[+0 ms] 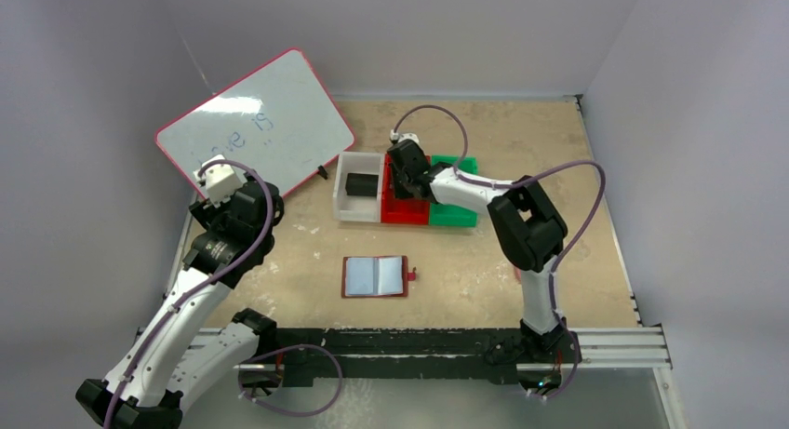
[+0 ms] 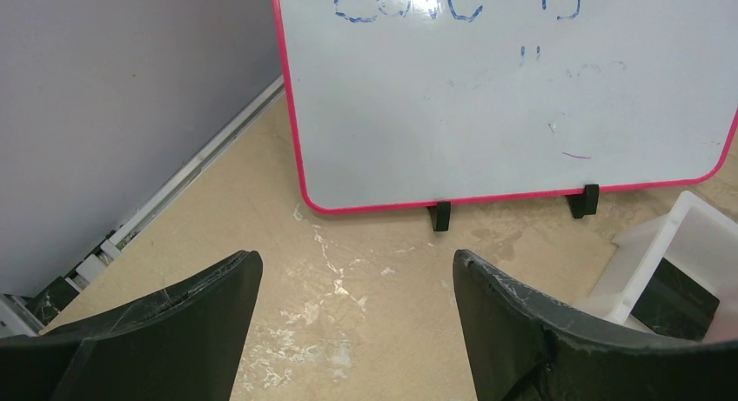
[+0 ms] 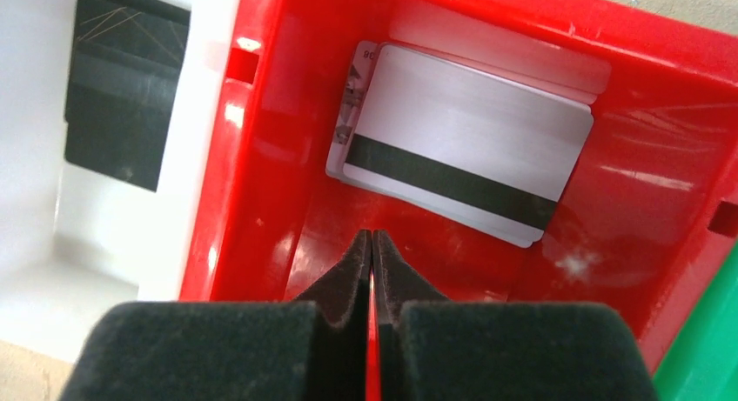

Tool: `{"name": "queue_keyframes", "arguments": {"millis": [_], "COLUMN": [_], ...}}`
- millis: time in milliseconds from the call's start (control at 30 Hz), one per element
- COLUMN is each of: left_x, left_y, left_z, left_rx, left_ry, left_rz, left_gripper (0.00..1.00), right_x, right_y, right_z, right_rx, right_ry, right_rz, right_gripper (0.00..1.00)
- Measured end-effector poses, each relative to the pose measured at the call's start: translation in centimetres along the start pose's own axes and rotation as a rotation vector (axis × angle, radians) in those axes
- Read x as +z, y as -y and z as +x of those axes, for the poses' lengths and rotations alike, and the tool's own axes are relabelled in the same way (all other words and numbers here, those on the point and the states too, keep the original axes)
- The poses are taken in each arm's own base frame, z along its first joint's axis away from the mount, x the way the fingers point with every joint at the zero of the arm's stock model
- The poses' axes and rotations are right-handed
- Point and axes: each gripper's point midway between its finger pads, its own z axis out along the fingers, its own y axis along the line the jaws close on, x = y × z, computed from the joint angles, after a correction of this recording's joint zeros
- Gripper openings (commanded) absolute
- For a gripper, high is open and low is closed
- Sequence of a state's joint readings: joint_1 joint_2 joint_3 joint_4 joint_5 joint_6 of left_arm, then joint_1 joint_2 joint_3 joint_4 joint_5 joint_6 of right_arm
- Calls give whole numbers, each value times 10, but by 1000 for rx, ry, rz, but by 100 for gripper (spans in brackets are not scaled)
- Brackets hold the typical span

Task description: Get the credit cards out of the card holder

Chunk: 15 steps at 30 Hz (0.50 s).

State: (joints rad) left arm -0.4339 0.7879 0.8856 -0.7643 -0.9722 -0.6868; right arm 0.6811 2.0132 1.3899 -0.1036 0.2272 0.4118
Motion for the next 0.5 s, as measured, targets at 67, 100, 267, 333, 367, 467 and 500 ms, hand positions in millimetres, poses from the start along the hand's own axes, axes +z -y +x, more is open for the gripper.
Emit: {"name": "queue_keyframes", "arguments": {"millis": [67,100,267,333,367,467,500], "left_x": [0,0,0,0,0,0,0], "left_y": [0,0,0,0,0,0,0], "left_z": [0,0,0,0,0,0,0], "left_rx": [0,0,0,0,1,1,1], "left_ry": [0,0,0,0,0,0,0], "left_rz": [0,0,0,0,0,0,0], "left_gripper": [81,81,80,80,80,80,80], "right_x": [5,7,15,15,15,16,15], "right_y": [1,2,7,9,11,16,18], "right_z": [0,0,9,7,6,5,4], "right_rx": [-3,-4,-11,-7,-4,5,7], "right_ry": [-8,-10,-30,-21,-17,-6,-1], "right_rz": [14,22,50,67,79,109,120], "right_gripper": [2,2,2,2,2,3,3]}}
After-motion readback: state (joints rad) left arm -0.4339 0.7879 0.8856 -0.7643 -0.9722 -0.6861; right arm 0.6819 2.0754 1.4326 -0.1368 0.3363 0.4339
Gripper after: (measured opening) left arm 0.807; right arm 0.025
